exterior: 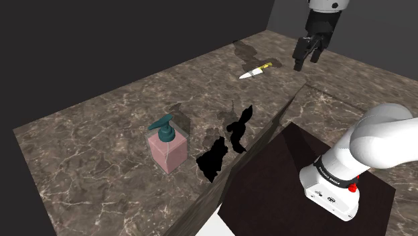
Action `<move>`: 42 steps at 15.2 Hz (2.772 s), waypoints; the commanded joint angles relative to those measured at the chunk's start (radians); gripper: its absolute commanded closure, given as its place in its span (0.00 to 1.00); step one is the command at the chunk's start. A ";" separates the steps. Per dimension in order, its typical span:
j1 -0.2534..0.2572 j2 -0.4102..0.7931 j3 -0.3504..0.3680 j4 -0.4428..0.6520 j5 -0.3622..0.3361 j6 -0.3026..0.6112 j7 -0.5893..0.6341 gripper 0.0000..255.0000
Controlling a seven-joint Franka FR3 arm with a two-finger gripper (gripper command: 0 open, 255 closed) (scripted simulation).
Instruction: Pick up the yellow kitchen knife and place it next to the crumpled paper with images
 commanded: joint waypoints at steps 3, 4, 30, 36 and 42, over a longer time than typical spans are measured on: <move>-0.020 0.059 -0.004 0.002 0.001 0.068 0.038 0.00; -0.030 0.090 -0.007 0.004 0.001 0.101 0.057 0.00; -0.239 0.916 -0.152 0.425 0.067 0.652 0.441 0.00; -0.285 1.070 -0.185 0.564 0.116 0.692 0.490 0.00; -0.289 1.112 -0.181 0.540 0.126 0.758 0.484 0.00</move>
